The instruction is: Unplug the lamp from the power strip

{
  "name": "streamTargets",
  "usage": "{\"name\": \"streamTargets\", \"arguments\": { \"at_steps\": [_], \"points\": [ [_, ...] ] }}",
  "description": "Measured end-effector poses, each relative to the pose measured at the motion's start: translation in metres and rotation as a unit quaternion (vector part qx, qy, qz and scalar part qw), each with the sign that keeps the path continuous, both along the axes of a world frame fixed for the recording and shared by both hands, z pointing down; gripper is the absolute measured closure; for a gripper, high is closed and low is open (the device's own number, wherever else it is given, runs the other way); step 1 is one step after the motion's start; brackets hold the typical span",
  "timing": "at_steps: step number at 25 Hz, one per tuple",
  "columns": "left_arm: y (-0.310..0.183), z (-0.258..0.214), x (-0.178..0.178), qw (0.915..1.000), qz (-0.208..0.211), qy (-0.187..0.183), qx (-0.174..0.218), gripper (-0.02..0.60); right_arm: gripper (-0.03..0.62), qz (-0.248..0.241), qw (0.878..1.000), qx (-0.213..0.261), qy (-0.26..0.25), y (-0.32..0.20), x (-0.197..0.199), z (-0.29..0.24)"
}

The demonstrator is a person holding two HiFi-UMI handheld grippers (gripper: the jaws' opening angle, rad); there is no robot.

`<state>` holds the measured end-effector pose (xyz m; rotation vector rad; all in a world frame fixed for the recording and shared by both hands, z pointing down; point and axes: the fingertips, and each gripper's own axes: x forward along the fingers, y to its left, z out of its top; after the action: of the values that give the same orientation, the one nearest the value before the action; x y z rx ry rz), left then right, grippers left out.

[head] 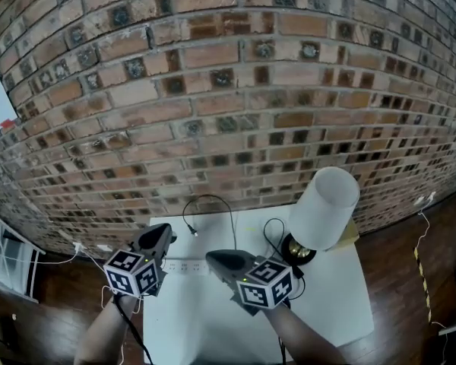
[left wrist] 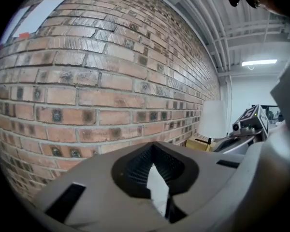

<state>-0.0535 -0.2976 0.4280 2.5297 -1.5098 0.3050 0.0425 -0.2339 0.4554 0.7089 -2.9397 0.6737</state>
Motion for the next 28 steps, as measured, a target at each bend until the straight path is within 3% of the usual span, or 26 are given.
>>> {"name": "streamTargets", "arguments": {
  "at_steps": [7,14,21,28],
  "points": [
    [0.027,-0.032,-0.015,0.9988,-0.035,-0.012,0.031,0.566,0.588,-0.054,0.998,0.031,0.001,0.01,-0.025,-0.012],
    [0.052,-0.056,-0.013,0.9964,-0.037,-0.039,0.065,0.566,0.588,-0.084,0.994,0.064,0.015,0.015,-0.039,-0.017],
    [0.057,-0.06,-0.007,0.9955,-0.023,-0.044,0.081,0.566,0.588,-0.076,0.992,0.095,0.031,0.003,-0.031,-0.036],
    [0.06,-0.053,-0.003,0.9966,0.005,-0.022,0.08,0.566,0.587,-0.055,0.993,0.092,0.052,0.005,-0.023,-0.035]
  ]
}}
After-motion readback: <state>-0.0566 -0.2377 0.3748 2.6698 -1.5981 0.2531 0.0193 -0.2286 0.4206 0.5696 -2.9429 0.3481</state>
